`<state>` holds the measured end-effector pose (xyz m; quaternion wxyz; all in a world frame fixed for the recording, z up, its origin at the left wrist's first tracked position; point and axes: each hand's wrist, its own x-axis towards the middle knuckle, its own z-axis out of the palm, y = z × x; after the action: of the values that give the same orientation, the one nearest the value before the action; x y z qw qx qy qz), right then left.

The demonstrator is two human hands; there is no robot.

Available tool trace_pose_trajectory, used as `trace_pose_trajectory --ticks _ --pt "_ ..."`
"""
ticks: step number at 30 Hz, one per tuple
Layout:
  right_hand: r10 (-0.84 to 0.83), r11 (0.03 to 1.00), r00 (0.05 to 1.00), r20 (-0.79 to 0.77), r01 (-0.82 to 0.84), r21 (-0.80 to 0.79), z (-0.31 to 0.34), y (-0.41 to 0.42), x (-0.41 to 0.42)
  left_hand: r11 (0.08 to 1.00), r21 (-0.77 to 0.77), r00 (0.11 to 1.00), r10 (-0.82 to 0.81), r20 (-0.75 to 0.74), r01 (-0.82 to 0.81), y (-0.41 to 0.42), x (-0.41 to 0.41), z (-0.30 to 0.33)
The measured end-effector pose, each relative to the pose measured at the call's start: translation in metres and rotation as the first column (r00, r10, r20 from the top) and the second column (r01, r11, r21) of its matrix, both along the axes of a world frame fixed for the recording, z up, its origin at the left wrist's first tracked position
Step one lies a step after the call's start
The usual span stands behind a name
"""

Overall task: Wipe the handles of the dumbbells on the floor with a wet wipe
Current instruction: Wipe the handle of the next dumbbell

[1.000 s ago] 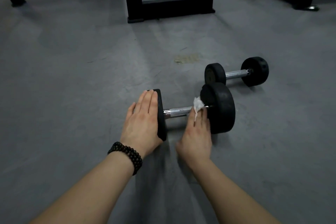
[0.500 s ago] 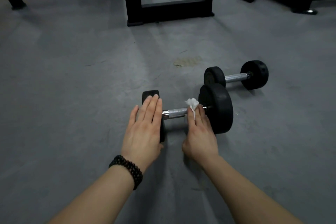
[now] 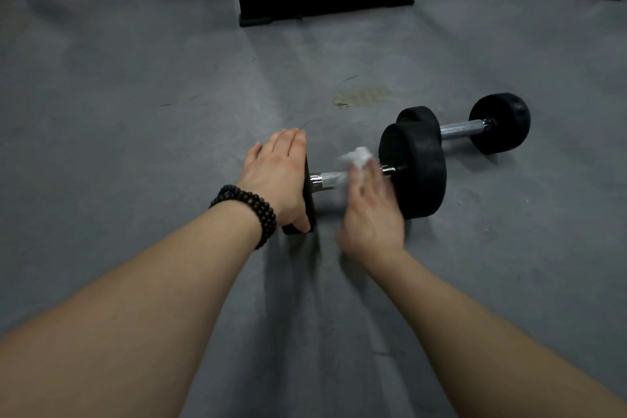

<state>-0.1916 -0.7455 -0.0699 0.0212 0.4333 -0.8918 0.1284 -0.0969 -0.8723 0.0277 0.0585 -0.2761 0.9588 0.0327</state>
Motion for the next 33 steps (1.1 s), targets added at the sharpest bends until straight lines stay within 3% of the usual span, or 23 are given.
trace_pose_trajectory --ticks 2,3,7,8,12,13,17,22,25,28,33 --pt "-0.185 0.982 0.982 0.032 0.186 -0.037 0.000 -0.002 0.002 1.000 0.009 1.000 0.004 0.004 -0.004 -0.003 -0.002 0.001" --pt "-0.192 0.980 0.980 0.047 0.194 -0.034 0.002 -0.008 0.008 1.000 0.010 1.000 0.004 0.004 -0.004 -0.004 -0.003 0.001" --pt "0.172 0.984 0.985 -0.011 -0.172 0.040 0.004 -0.022 0.024 0.999 0.034 1.000 0.009 0.011 -0.010 -0.006 -0.005 0.004" --pt "0.169 0.985 0.985 -0.044 -0.167 0.039 0.004 -0.017 0.017 0.999 0.038 1.000 0.007 0.011 -0.007 -0.005 -0.005 0.005" --pt "-0.168 0.985 0.985 -0.045 0.166 -0.053 -0.005 -0.003 -0.004 0.999 0.038 1.000 0.006 0.012 -0.007 -0.005 -0.006 0.007" --pt "-0.157 0.987 0.988 -0.008 0.157 -0.040 -0.004 -0.008 0.002 0.999 0.040 1.000 0.007 0.015 -0.007 -0.006 -0.006 0.007" --pt "0.187 0.981 0.982 0.004 -0.187 0.045 0.001 -0.022 0.021 0.997 0.072 1.000 0.001 0.028 -0.003 -0.012 -0.010 0.010" --pt "-0.094 0.994 0.995 0.018 0.094 -0.054 -0.007 0.000 -0.011 0.995 0.098 0.999 0.012 -0.048 -0.007 -0.015 -0.006 0.005" --pt "-0.045 0.998 0.997 0.067 0.048 -0.042 -0.001 -0.003 -0.015 0.999 -0.010 0.976 -0.043 -0.216 0.042 -0.004 0.013 -0.012" --pt "0.000 1.000 0.997 0.080 -0.001 0.009 0.001 -0.005 -0.025 0.994 -0.091 0.982 -0.079 -0.172 0.064 -0.001 0.018 -0.019" --pt "0.078 0.985 0.997 0.012 -0.079 0.153 0.019 -0.019 -0.049 0.995 -0.092 0.985 0.026 -0.173 -0.043 -0.003 0.001 -0.017"
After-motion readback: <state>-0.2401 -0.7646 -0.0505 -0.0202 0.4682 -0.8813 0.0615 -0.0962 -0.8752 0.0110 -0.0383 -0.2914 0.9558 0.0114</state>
